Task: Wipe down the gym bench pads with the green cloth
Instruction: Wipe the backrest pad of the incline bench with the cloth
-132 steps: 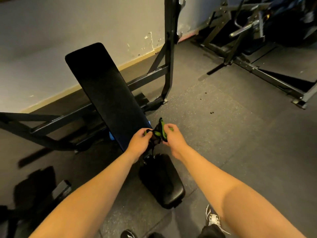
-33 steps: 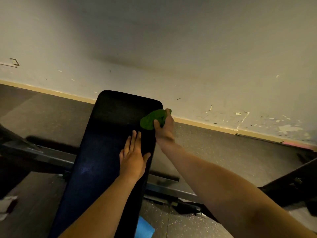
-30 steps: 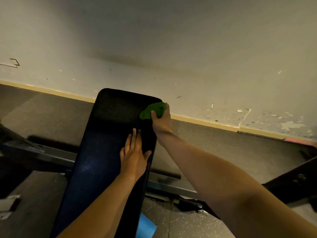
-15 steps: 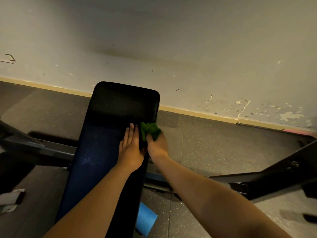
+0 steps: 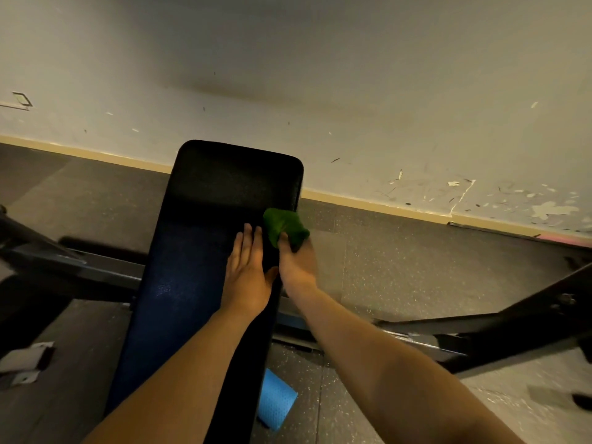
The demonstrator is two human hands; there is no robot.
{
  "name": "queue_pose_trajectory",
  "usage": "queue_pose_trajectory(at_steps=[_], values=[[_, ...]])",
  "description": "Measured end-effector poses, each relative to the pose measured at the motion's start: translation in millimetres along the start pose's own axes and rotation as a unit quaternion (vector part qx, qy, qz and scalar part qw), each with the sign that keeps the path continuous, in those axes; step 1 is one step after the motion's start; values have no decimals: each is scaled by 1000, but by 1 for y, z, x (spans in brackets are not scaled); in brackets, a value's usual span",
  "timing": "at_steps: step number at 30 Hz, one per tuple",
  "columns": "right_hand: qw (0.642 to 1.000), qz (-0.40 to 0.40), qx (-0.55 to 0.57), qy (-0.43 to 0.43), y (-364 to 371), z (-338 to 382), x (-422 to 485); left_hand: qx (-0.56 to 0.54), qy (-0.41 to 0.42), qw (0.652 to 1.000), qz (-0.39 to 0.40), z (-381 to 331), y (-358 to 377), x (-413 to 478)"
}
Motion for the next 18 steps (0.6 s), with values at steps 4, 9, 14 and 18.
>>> queue_pose_trajectory(at_steps=[4, 9, 14, 18], values=[[999, 15, -23, -18, -3, -23, -23, 1, 3, 1000, -22, -2, -2, -6], [995, 45, -85, -24, -10, -4, -10, 40, 9, 999, -18, 9, -8, -27], [996, -4, -68, -58, -1, 31, 16, 62, -26, 998, -22, 36, 0, -58], [994, 5, -105, -31, 10, -9, -21, 44, -21, 998, -30, 44, 7, -68]])
Point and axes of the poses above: each hand's wrist, its own x-axis towards the middle knuckle, its own y-axis out of the palm, z = x × y, the point moved 10 cm from there along x, towards the middle knuckle, and after that the axes turned 5 degrees about -y, right-handed, at the moved point
